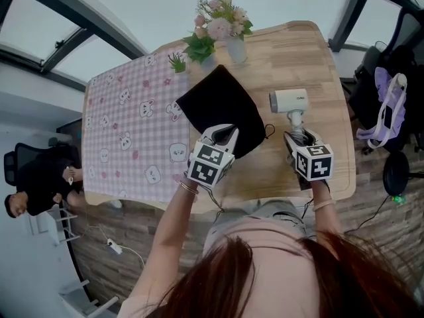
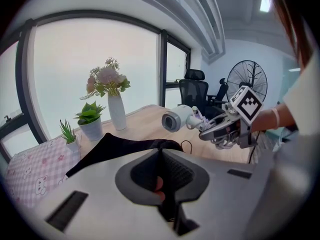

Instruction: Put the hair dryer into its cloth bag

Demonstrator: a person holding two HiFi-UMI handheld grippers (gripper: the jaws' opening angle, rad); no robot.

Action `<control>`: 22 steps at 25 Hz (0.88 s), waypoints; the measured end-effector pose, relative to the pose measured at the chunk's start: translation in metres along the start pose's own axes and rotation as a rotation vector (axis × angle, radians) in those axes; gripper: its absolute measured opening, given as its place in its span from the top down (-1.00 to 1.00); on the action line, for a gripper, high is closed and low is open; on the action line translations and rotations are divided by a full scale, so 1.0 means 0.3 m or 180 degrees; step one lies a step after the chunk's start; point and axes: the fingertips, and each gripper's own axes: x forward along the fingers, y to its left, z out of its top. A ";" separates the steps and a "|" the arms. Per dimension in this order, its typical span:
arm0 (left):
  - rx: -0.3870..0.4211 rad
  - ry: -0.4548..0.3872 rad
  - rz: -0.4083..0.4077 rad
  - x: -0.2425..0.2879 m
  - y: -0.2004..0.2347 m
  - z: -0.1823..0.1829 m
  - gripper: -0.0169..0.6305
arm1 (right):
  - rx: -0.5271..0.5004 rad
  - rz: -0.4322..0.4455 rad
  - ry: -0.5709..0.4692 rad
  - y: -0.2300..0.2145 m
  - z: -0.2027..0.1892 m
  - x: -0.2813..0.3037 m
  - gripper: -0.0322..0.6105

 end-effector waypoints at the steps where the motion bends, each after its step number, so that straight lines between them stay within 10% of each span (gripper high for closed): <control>1: 0.0011 0.0001 -0.0010 -0.002 -0.003 -0.004 0.87 | 0.0011 0.0005 -0.0012 0.006 -0.003 -0.011 0.26; 22: 0.0093 -0.0018 -0.0270 -0.009 -0.006 -0.029 0.87 | -0.0189 0.0125 -0.0050 0.176 -0.055 -0.173 0.26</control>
